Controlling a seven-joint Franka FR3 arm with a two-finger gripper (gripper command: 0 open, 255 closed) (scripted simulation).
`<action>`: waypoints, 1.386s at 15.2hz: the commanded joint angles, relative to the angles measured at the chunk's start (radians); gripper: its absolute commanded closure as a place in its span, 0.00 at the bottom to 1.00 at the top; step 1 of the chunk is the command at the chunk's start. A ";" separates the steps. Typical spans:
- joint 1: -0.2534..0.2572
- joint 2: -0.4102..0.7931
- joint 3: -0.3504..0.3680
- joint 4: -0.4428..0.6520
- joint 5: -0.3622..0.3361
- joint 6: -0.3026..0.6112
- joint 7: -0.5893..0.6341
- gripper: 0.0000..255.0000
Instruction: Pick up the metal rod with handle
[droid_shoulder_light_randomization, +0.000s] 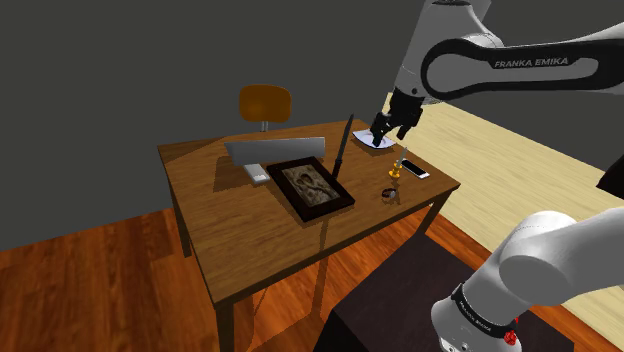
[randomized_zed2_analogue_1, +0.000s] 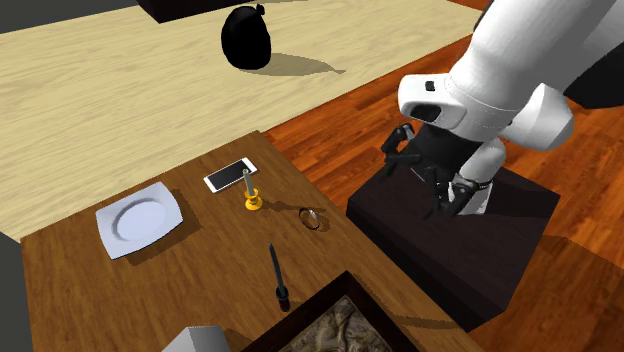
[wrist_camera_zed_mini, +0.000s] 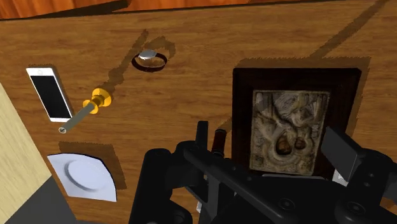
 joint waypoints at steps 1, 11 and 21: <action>-0.015 0.057 0.002 -0.012 -0.018 0.089 0.031 0.00; -0.099 0.396 0.022 0.051 -0.164 0.440 0.233 0.00; -0.135 0.761 -0.018 0.277 -0.387 0.639 0.494 0.00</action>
